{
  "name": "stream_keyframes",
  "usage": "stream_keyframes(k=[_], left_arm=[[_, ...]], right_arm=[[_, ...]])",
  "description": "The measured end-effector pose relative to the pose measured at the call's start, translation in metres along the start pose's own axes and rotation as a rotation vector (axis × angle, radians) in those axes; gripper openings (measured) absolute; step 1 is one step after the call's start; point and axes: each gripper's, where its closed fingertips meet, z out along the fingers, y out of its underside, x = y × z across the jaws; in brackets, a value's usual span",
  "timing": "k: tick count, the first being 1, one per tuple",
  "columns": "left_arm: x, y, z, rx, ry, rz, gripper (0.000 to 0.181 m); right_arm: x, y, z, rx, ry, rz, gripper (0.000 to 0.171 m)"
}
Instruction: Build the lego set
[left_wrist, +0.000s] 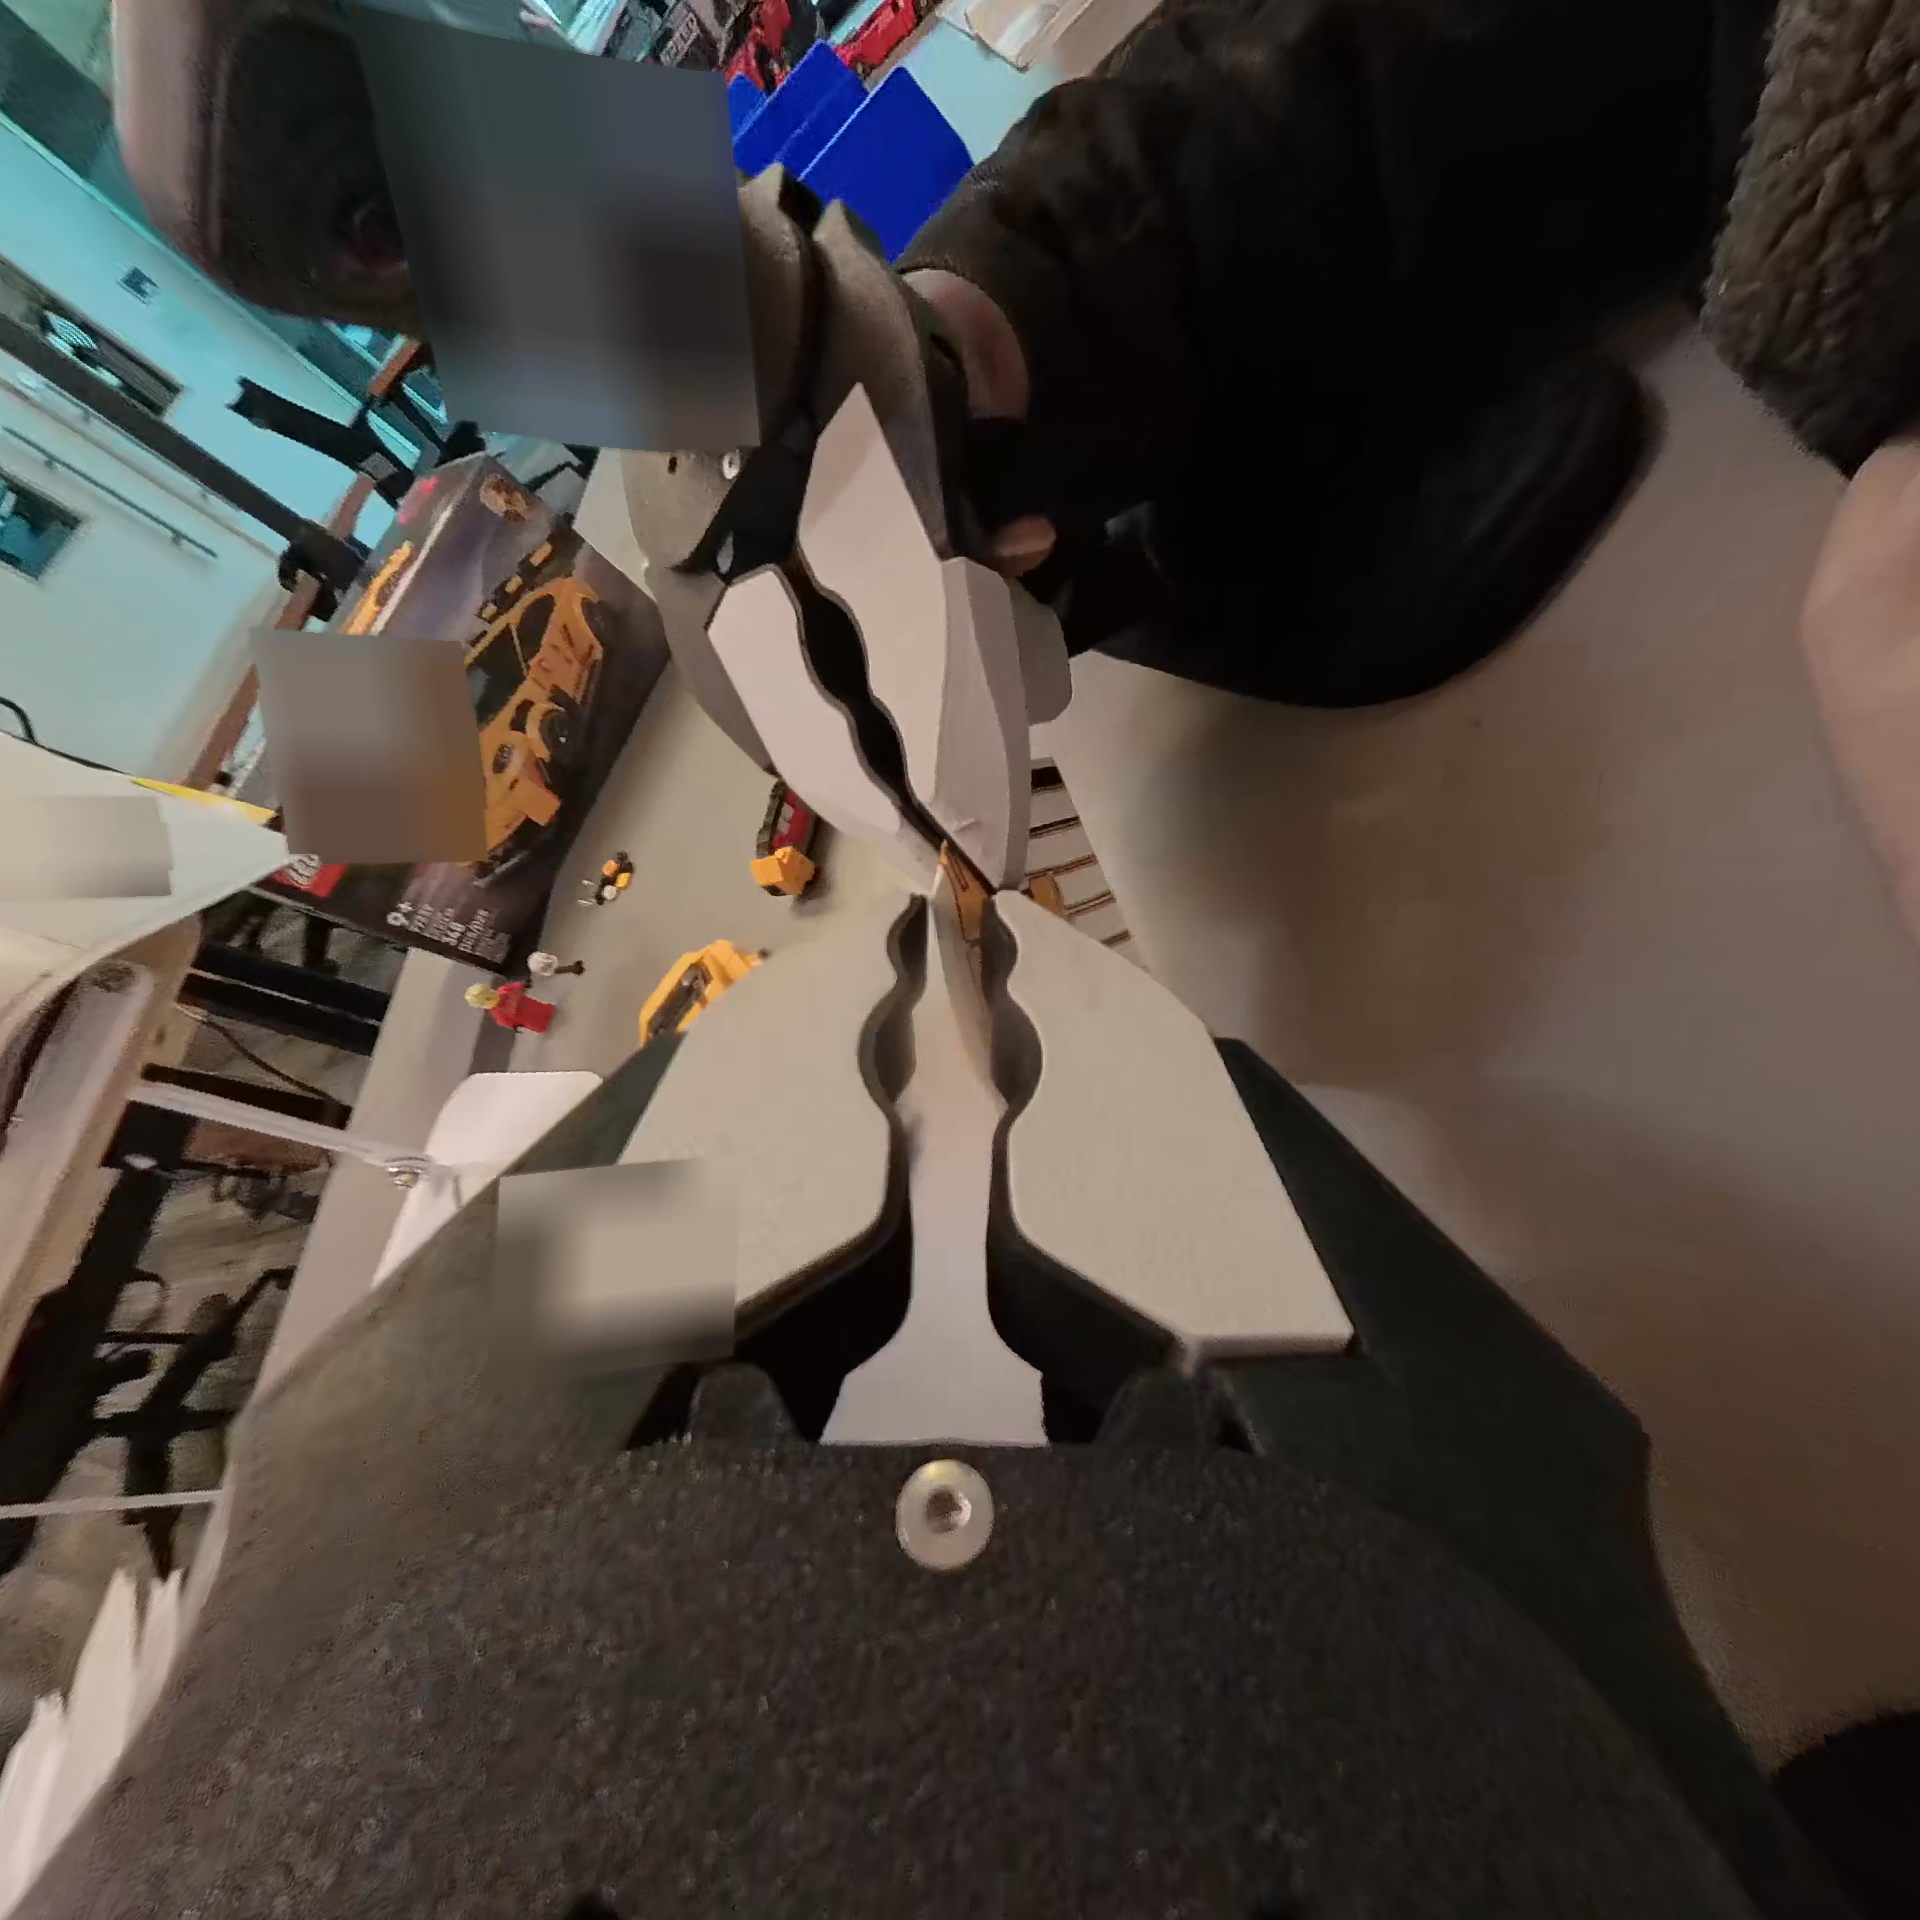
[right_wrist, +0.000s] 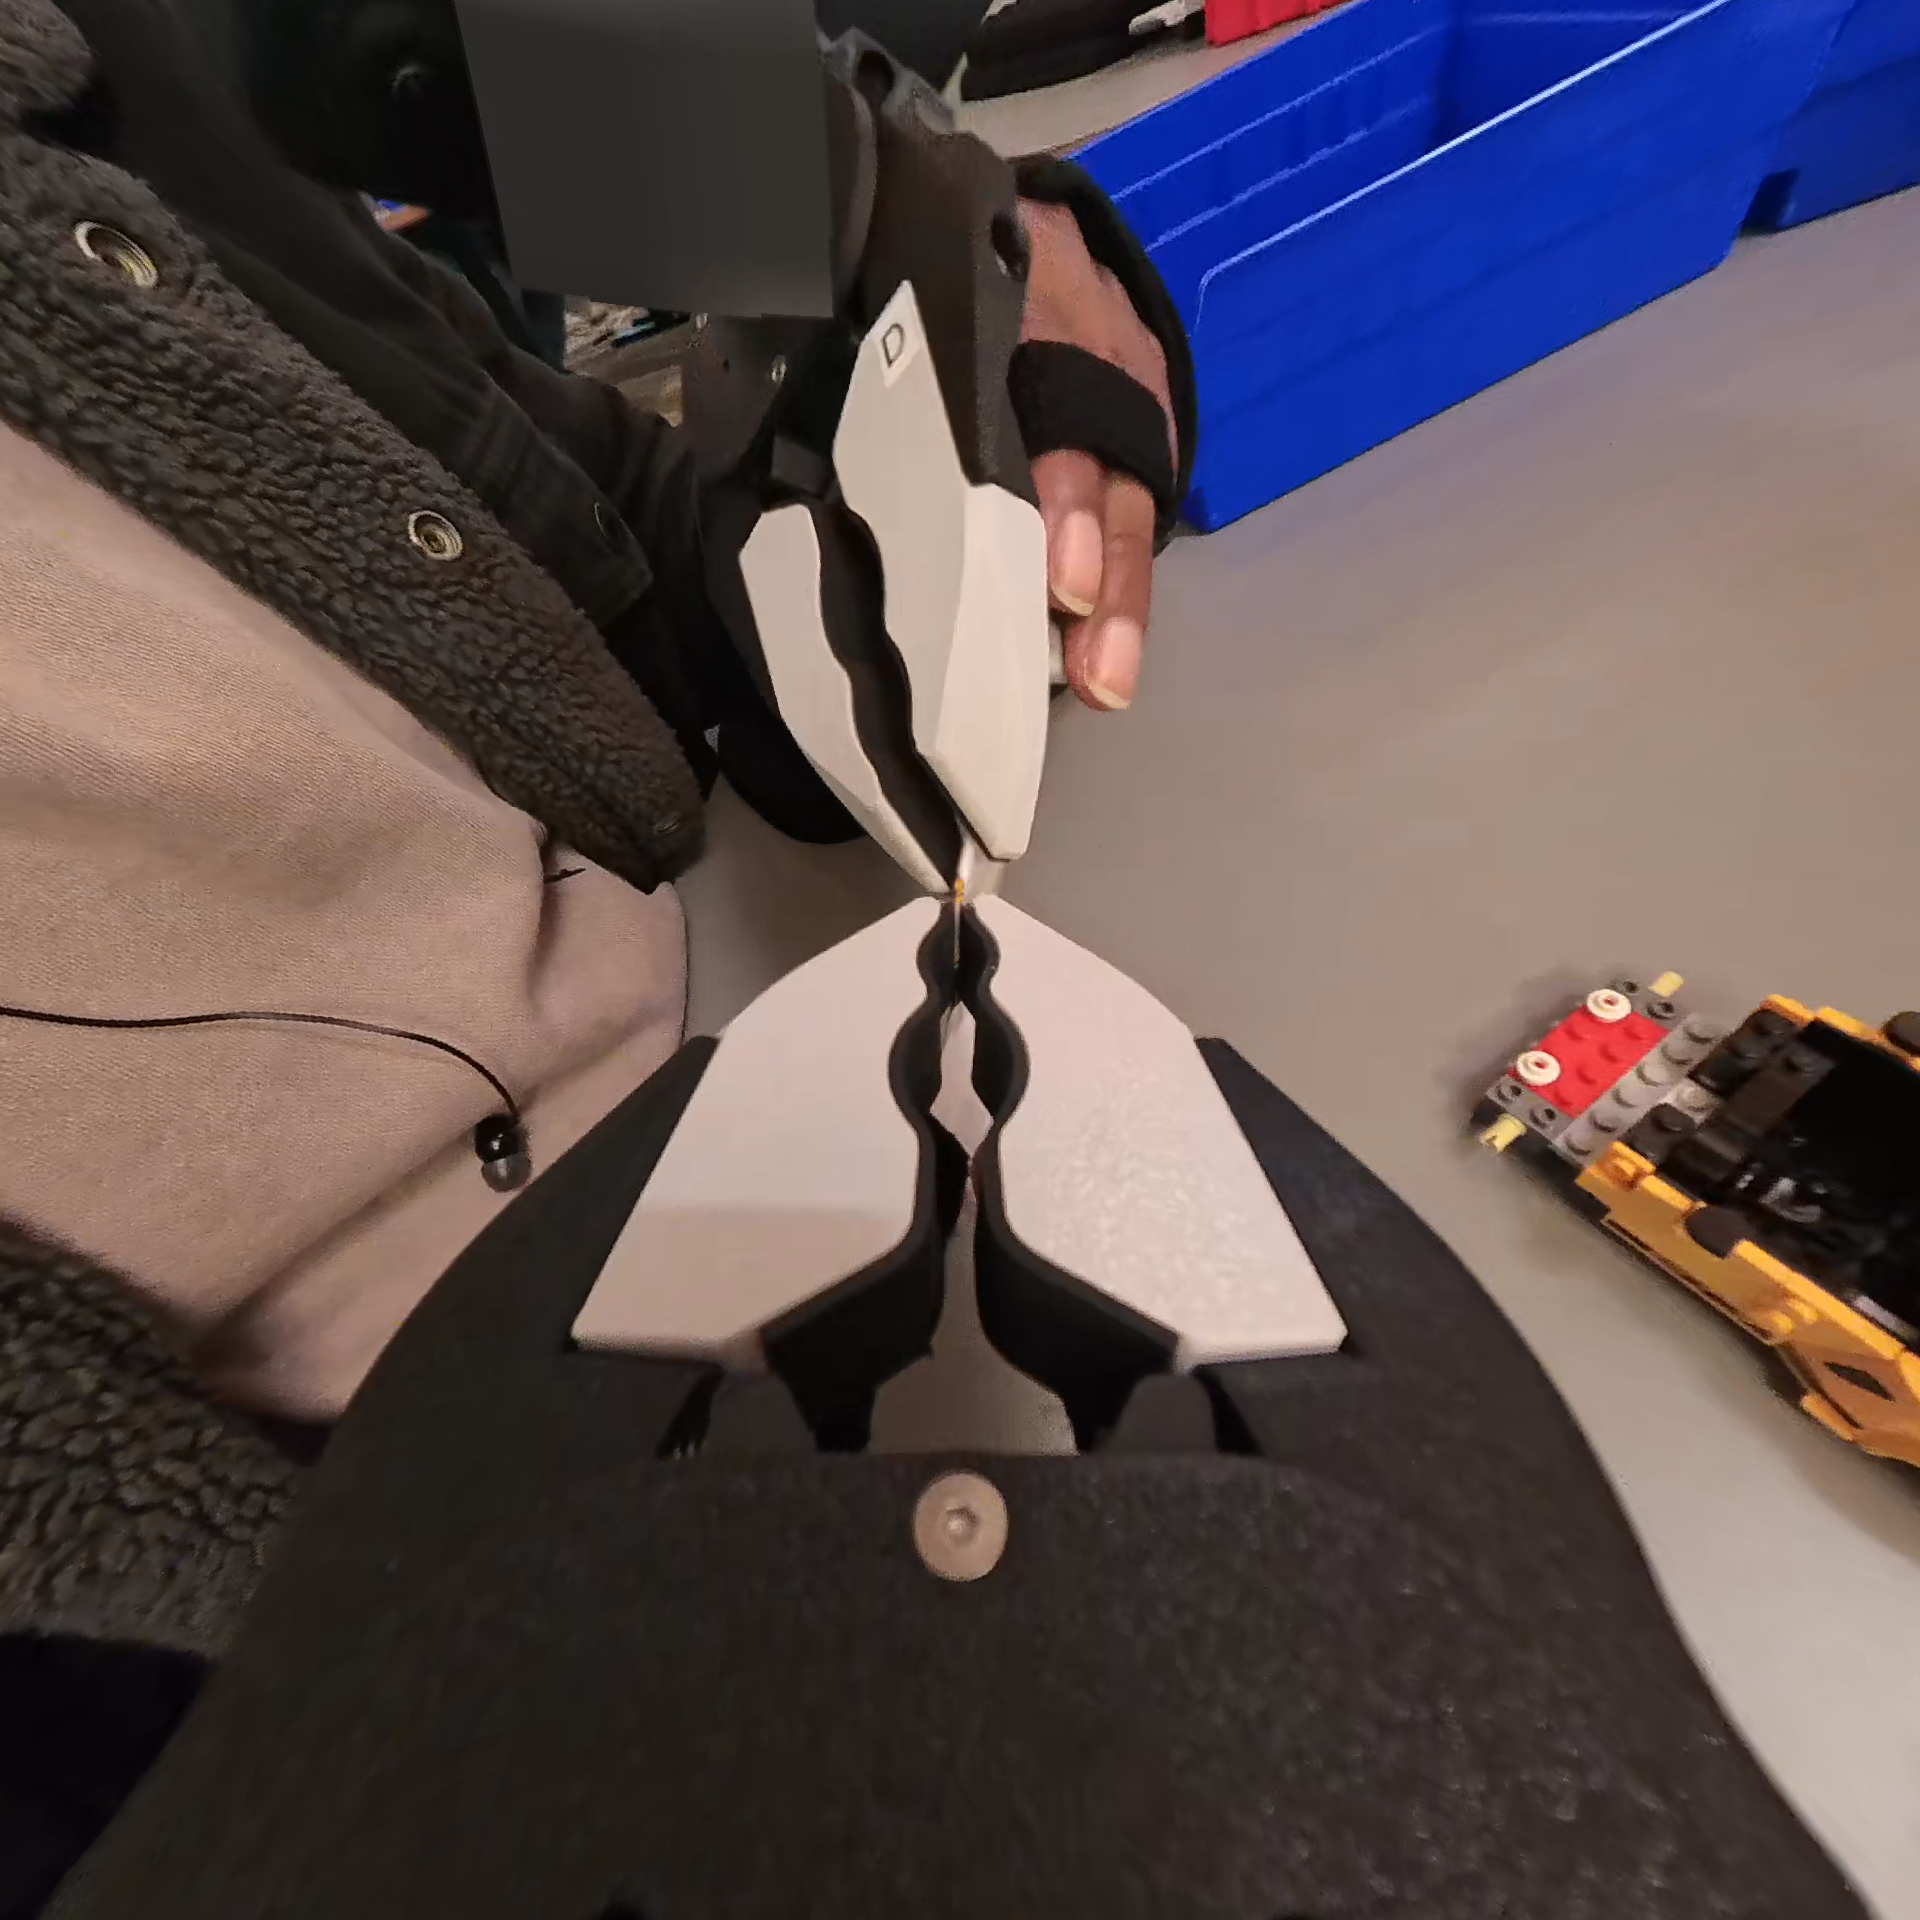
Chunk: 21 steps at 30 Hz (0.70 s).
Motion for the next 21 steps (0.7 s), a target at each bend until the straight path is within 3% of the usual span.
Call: stream_keyframes(k=[9,21], left_arm=[[0.01,0.0,0.003,-0.017,0.004,0.123,0.006],[0.018,0.001,0.005,-0.038,0.087,-0.013,0.004]], right_arm=[[0.0,0.009,0.007,-0.041,-0.065,0.084,0.0],[-0.001,0.013,0.012,-0.069,-0.097,0.07,0.0]])
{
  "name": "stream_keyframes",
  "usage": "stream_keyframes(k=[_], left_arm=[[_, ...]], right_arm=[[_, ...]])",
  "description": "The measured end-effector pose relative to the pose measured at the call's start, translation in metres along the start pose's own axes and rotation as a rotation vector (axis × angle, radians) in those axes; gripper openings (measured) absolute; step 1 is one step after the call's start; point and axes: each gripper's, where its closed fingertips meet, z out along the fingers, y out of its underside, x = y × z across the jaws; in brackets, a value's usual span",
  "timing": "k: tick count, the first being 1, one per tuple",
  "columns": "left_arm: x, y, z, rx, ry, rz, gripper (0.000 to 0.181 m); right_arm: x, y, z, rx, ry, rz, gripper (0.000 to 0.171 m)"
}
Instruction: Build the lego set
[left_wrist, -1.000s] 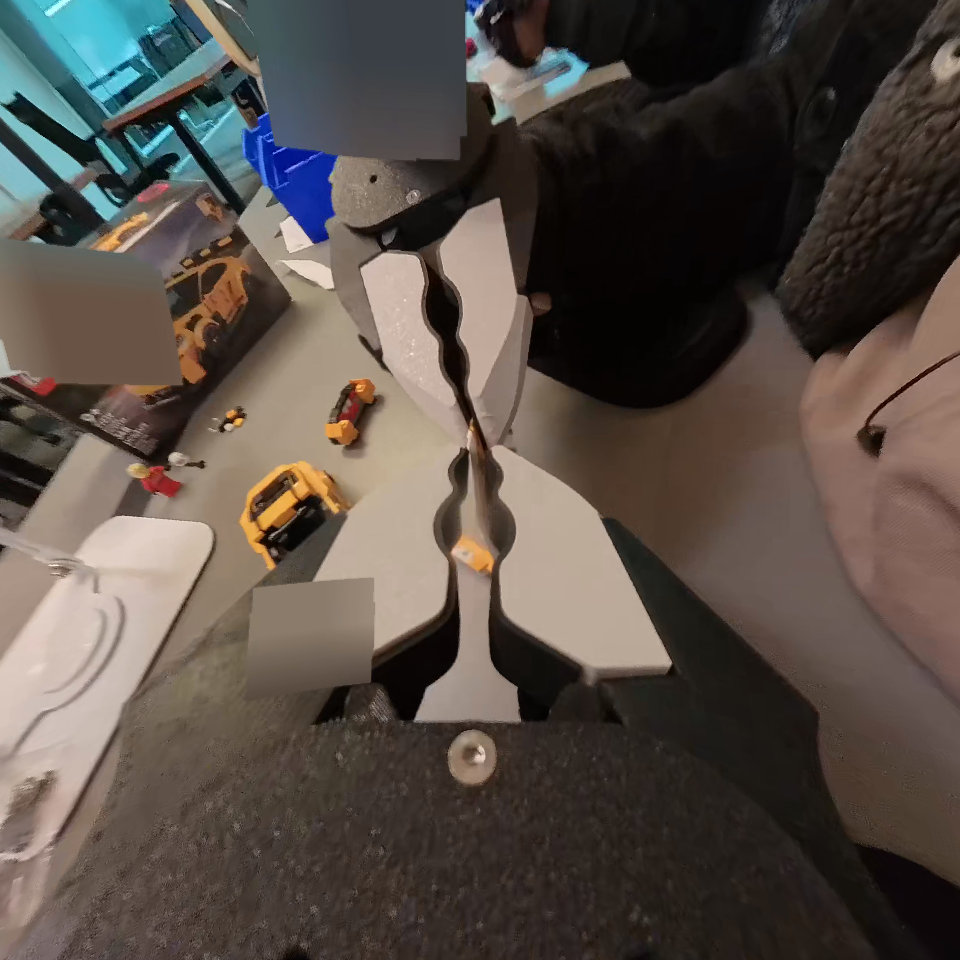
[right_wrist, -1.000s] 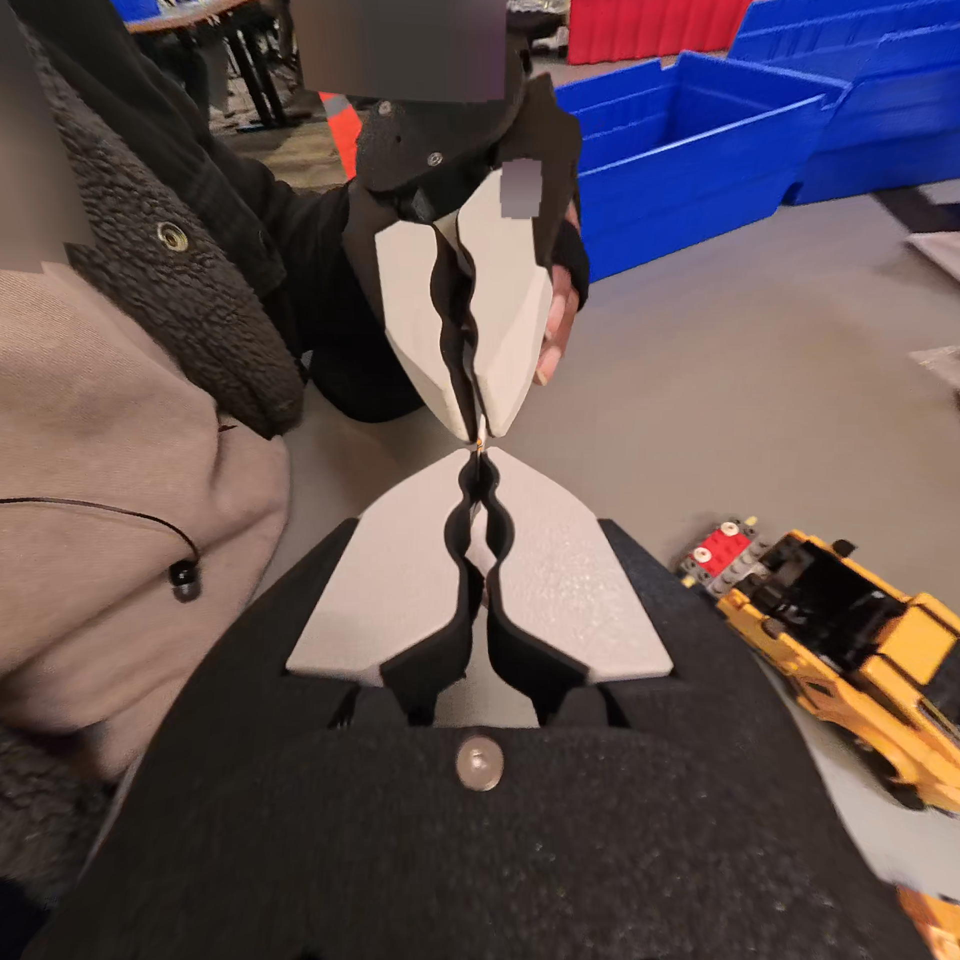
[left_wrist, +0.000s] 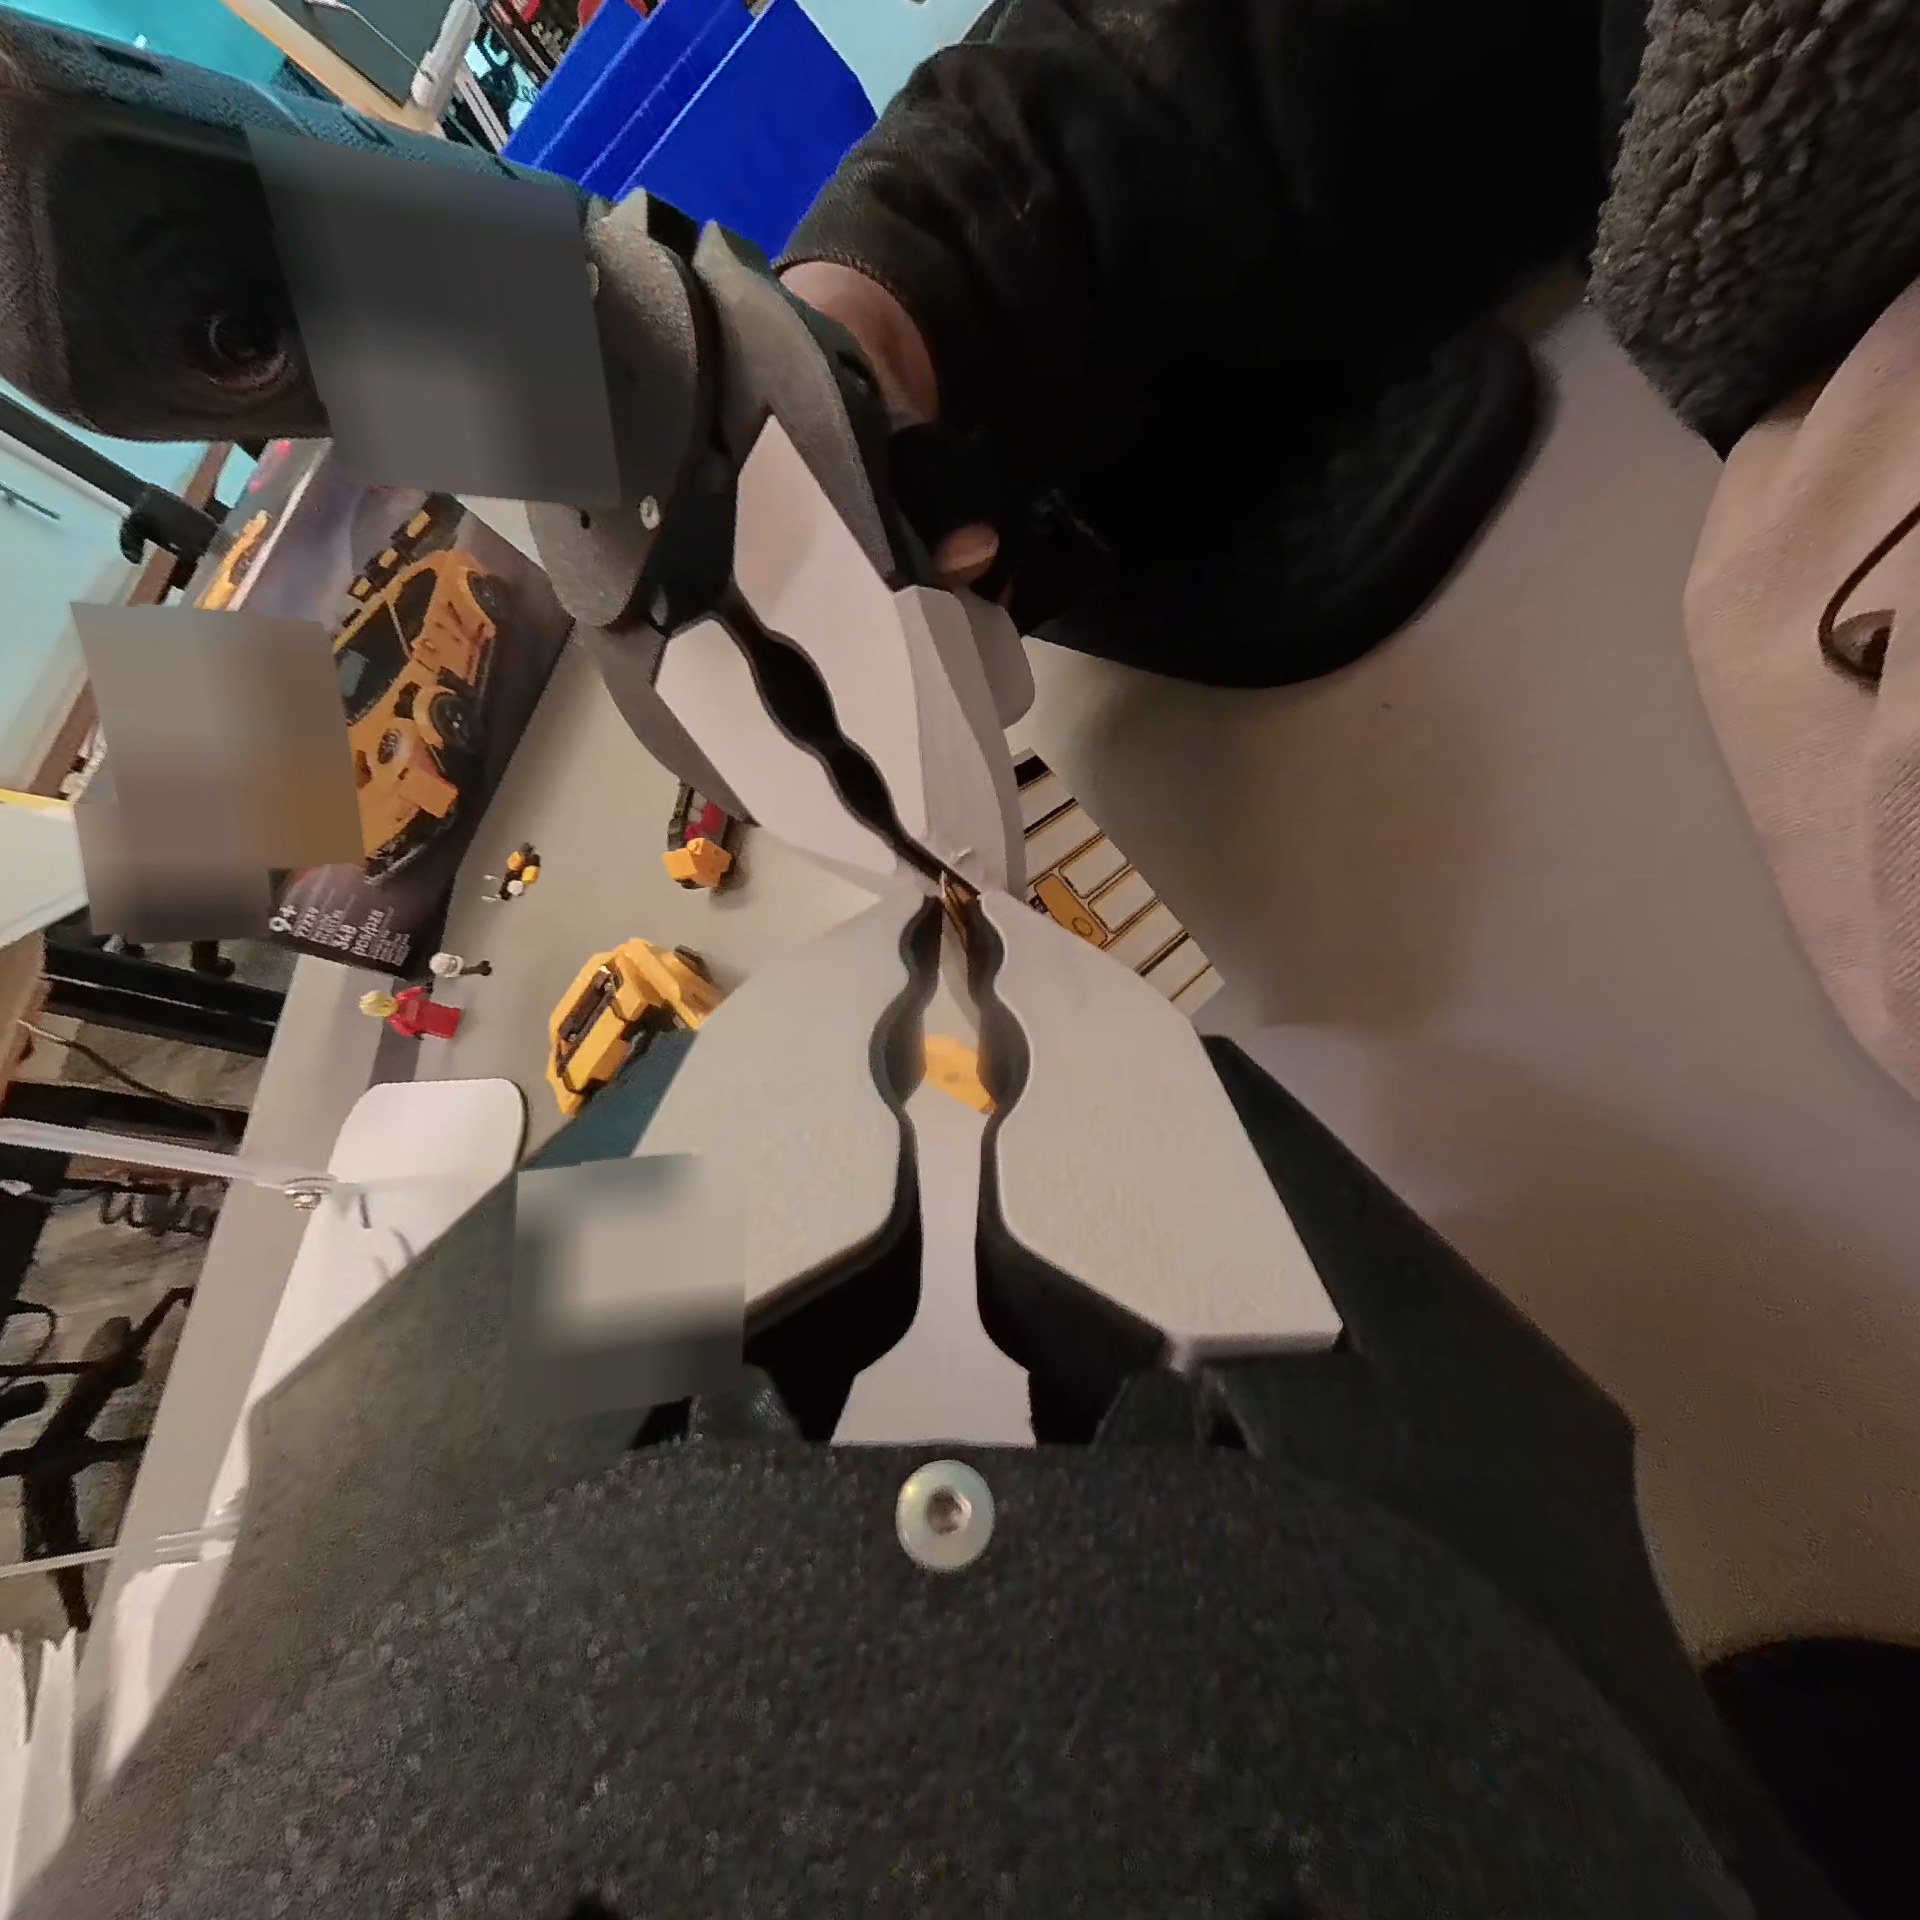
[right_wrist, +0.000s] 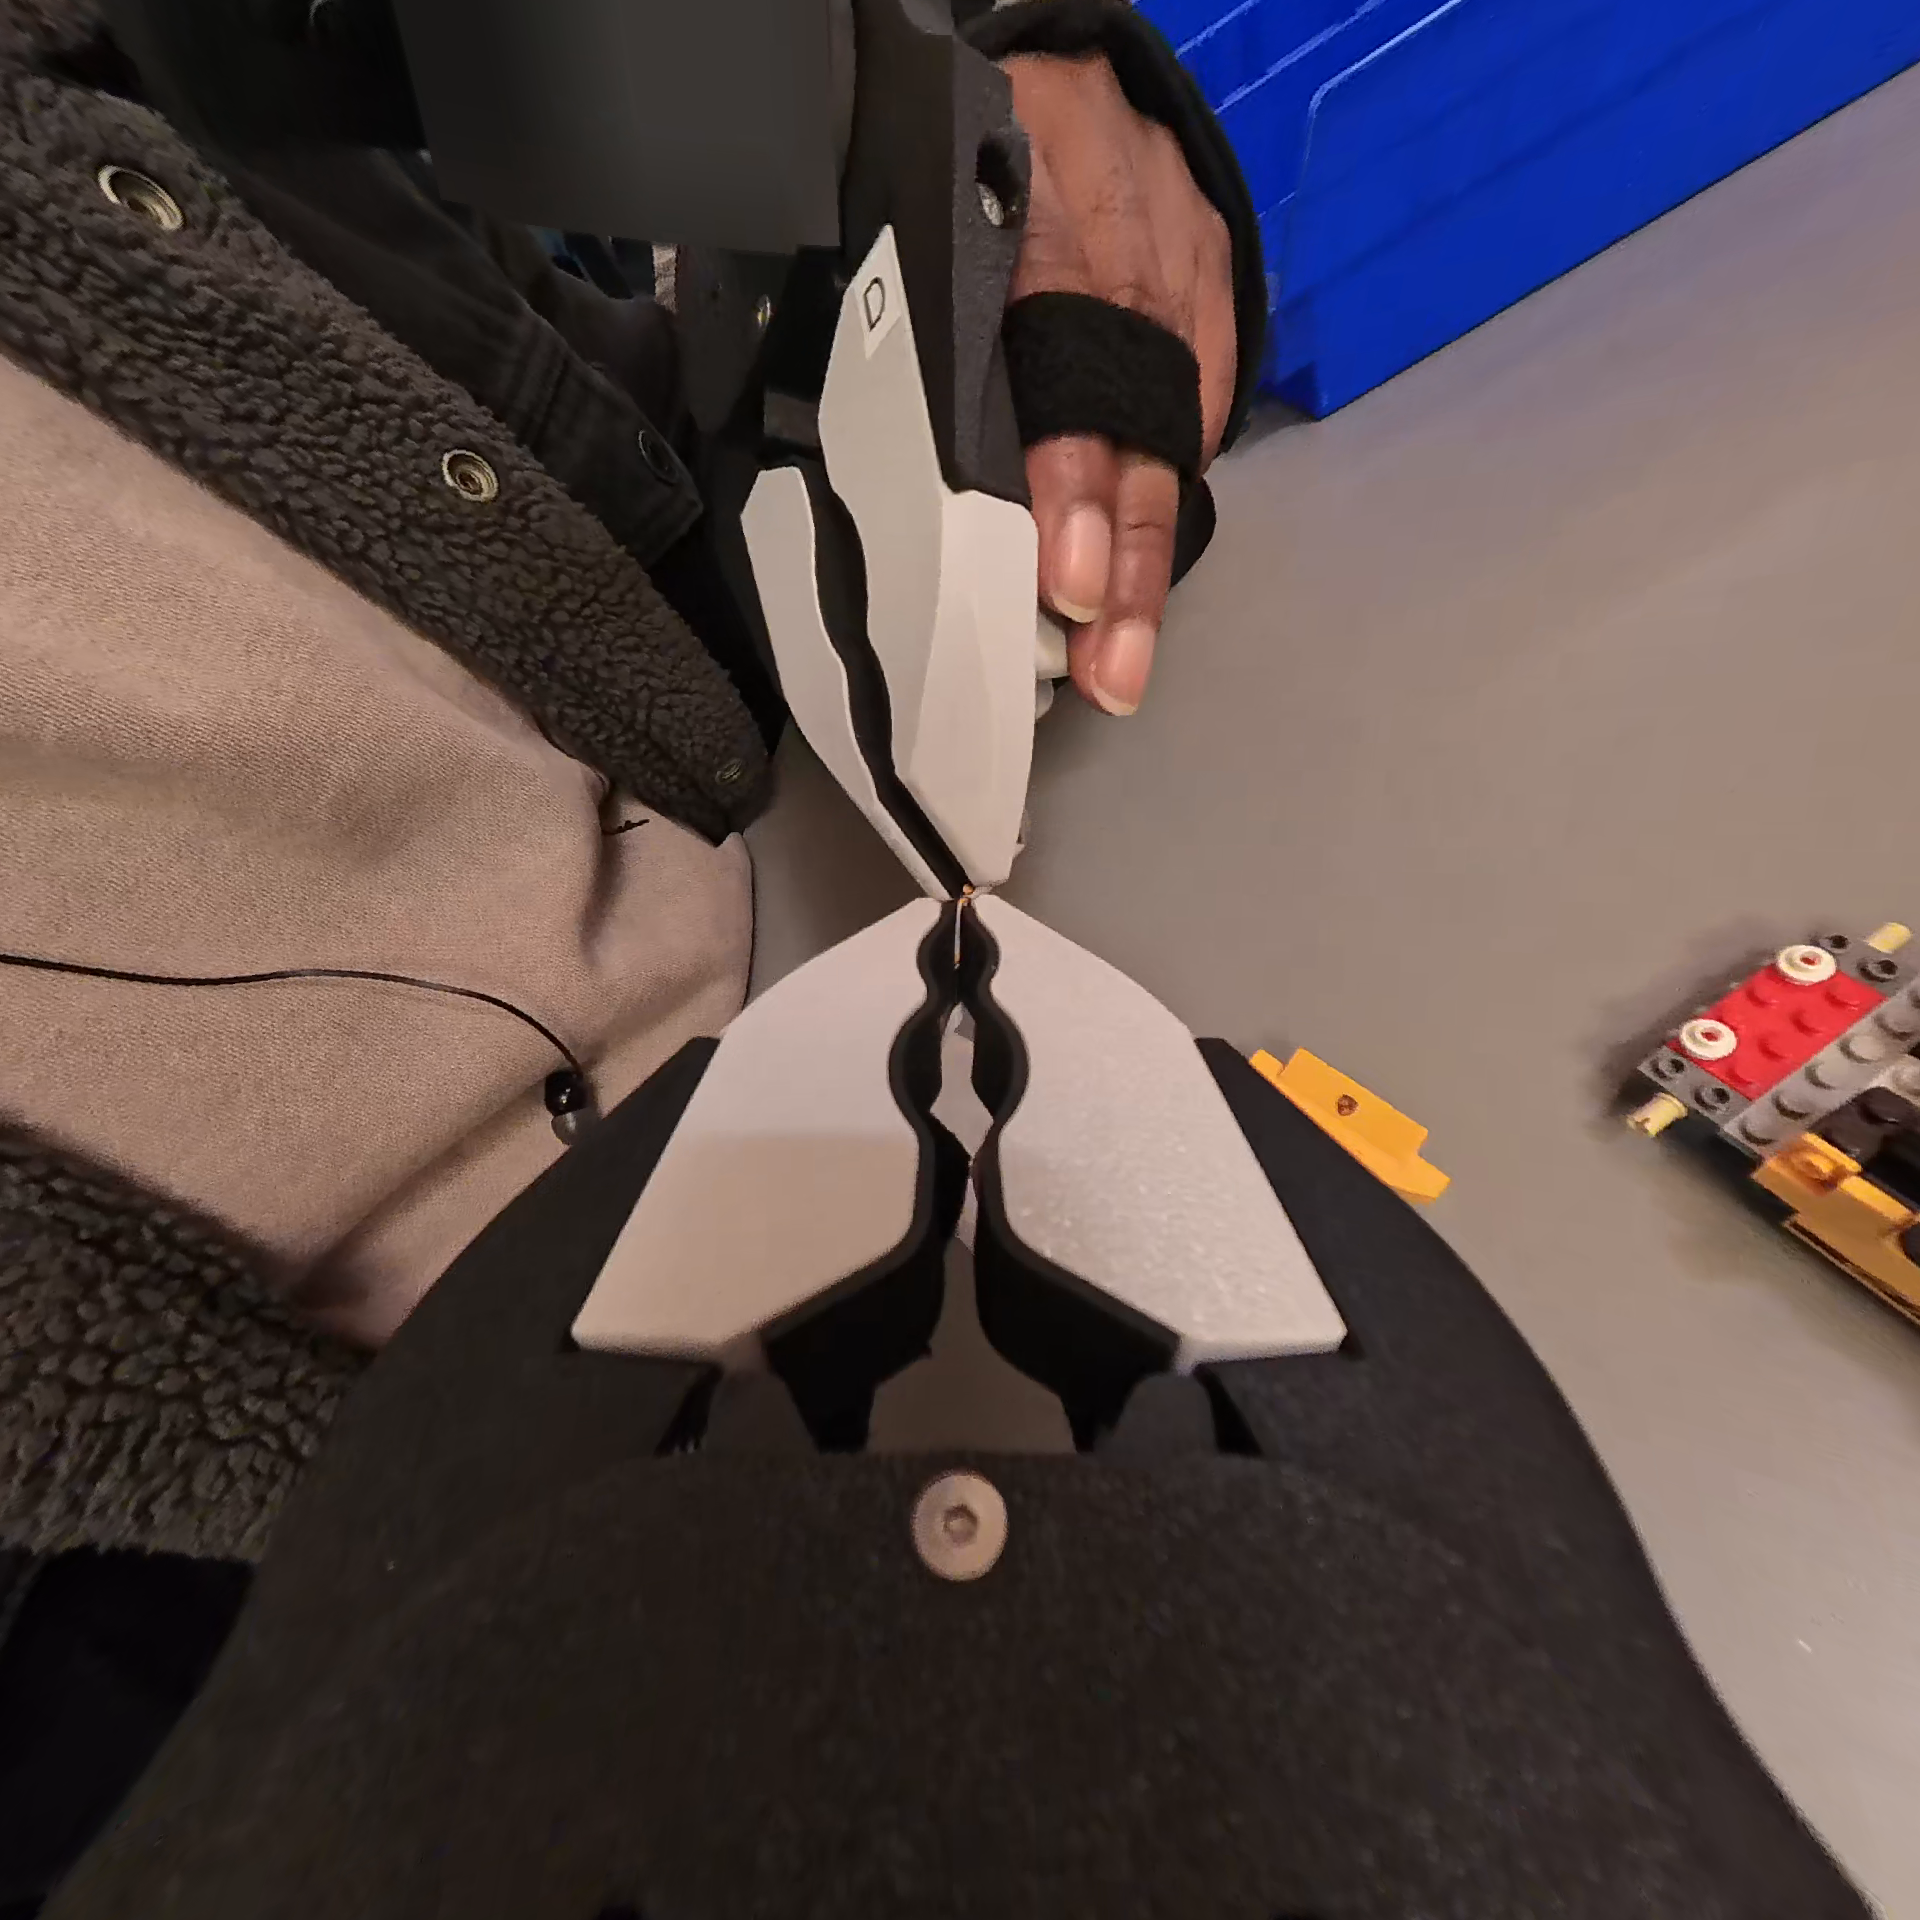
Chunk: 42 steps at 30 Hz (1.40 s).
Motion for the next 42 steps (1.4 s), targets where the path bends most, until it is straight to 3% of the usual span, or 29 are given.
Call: stream_keyframes(k=[14,28,42], left_arm=[[0.004,-0.004,-0.002,0.022,0.102,-0.188,0.001],[-0.01,0.002,-0.009,0.121,0.258,-0.635,0.0],[-0.01,-0.004,-0.015,0.216,0.393,-0.841,0.0]], right_arm=[[0.001,-0.001,0.003,-0.014,0.015,-0.073,0.0],[0.014,-0.025,-0.007,-0.037,0.424,-0.56,0.01],[0.017,-0.02,-0.003,-0.105,0.489,-0.6,0.003]])
